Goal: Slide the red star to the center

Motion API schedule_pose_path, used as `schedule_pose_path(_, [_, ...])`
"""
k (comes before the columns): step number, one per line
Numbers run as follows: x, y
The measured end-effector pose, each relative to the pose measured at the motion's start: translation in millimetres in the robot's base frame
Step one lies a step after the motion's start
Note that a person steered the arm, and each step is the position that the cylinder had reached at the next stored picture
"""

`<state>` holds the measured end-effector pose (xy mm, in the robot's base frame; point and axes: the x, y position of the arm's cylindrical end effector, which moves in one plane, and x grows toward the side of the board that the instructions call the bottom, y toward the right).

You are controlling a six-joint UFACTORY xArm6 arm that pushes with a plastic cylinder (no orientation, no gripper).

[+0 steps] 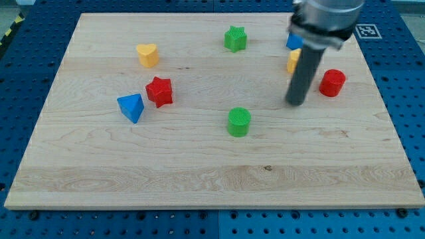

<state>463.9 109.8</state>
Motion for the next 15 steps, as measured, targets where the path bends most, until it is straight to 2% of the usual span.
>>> schedule_pose_path(1, [31,-111])
schedule_pose_path(2, [-24,-214])
schedule_pose_path(4, [-106,-244])
schedule_pose_path(5, [-84,-276])
schedule_pose_path(6, [-35,-312])
schedule_pose_path(7, [-85,-414])
schedule_pose_path(8, [-131,-383])
schedule_pose_path(9, [-160,-244])
schedule_pose_path(10, [-155,-80])
schedule_pose_path(11, [-135,-39])
schedule_pose_path(13, [-127,-220])
schedule_pose_path(14, [-150,-321])
schedule_pose_path(15, [-135,-364])
